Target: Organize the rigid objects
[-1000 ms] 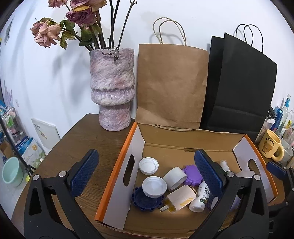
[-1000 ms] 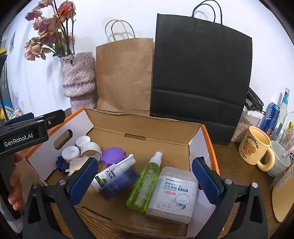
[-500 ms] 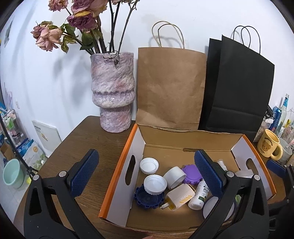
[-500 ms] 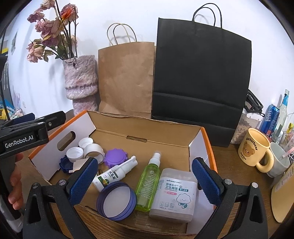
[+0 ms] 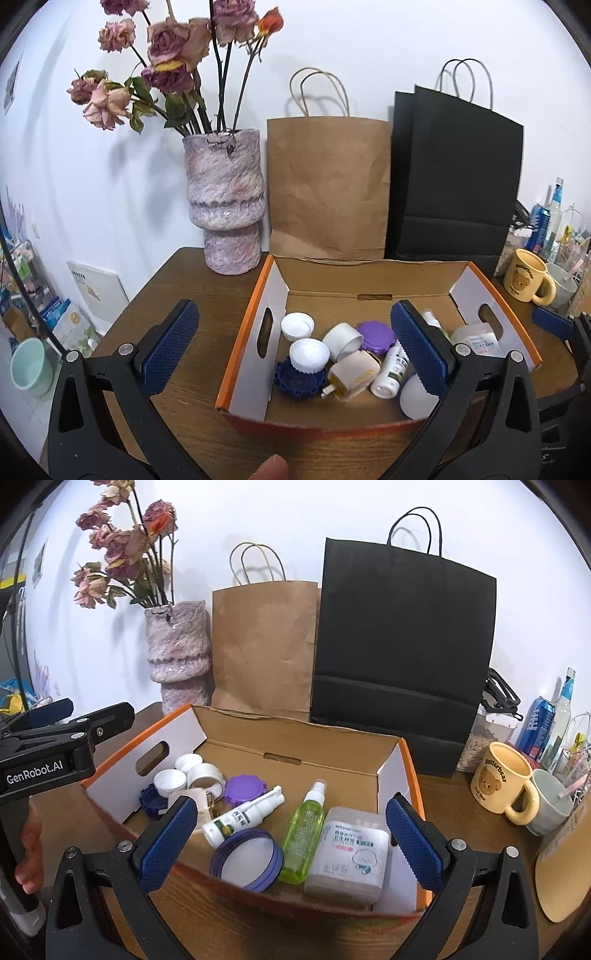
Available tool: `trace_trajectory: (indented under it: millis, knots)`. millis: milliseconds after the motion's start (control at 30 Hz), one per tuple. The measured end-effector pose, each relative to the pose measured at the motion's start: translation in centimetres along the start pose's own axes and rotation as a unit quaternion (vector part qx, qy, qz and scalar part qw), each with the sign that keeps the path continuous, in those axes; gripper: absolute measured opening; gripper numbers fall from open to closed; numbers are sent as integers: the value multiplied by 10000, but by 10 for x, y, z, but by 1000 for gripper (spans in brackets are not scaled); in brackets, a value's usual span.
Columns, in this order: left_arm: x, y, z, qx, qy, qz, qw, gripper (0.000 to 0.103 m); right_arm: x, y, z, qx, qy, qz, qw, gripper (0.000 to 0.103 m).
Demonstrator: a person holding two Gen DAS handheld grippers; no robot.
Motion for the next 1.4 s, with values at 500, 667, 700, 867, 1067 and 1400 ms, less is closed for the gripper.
trace_trajectory:
  millis: [500,667,700,867,1067,1400]
  knots:
    - [-62,17,-22,-51,7,-121,9999,103,-68,16,-24,-103,-105,96,9998,103]
    - [-88,23,-33,-34,62,-103,9999,103,-97,26,-30,-173,-152,110,9997,103]
    - [-93,24,-35,-23,78,-102,9999,103,-103,28,-31,-188,-155,113,9996,103]
    - [-125,27,-52,144,137,-74,9998,103,-134,36,-44,-163,-192,110,9996,103]
    - [-160,32,-75,356,263,-92,9990,103,-169,41,-64,-63,-114,124,9998,103]
    - [-201,46,-105,270,400,-116,9988,103,-206,52,-99,32,68,186,9998,103]
Point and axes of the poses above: each gripper's, at about its wrist camera, not at the fingertips, and x roughly the way its jaws point, y to its left, z to its top, the point moved 1 cm from there along x, roughly the way its jaws point, and after that the axes turned 10 degrees about -x, right-handed, at the moved point
